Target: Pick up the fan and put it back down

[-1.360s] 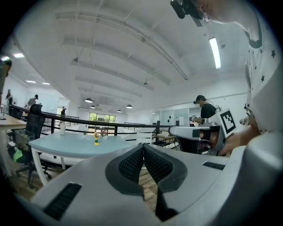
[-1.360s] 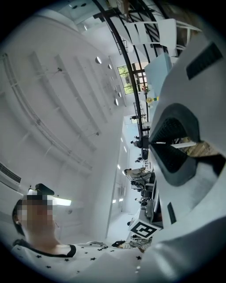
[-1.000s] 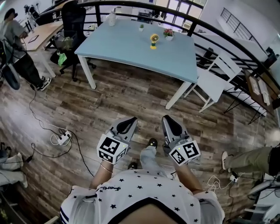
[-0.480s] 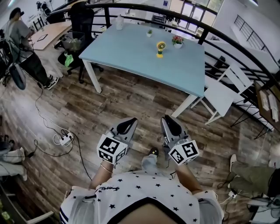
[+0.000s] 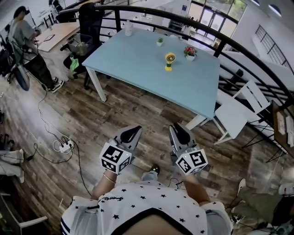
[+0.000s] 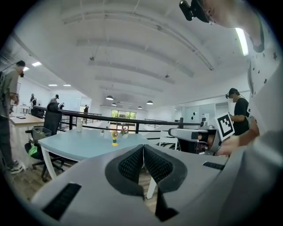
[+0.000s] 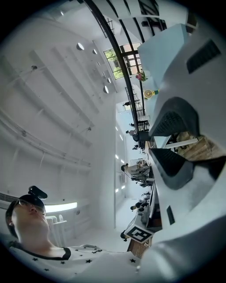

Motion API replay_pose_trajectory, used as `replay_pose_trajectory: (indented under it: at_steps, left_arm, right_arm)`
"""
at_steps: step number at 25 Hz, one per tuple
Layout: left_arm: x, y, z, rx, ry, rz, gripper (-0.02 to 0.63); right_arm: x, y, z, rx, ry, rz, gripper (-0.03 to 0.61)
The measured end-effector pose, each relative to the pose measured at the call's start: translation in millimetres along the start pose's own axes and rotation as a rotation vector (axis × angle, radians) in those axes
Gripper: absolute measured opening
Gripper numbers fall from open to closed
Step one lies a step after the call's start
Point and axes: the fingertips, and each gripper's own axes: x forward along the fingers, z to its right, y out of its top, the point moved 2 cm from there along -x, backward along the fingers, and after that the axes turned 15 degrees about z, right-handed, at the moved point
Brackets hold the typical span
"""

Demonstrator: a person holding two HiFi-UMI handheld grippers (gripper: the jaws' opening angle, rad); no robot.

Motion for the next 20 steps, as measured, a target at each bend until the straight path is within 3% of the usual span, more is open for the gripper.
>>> replay_pose_trajectory:
  at_steps: [8, 20]
  left_arm:
    - [46.9, -7.0, -2.3, 0.018, 0.036, -0.013, 0.028]
    - [122.5, -8.2, 5.8, 0.042, 0.001, 0.006, 0.028]
  right_arm:
    - [13.5, -4.3, 51.0, 0.017, 0.017, -0.007, 0.087]
    - [12.5, 1.6, 117.3, 0.0, -0.023, -0.011, 0.092]
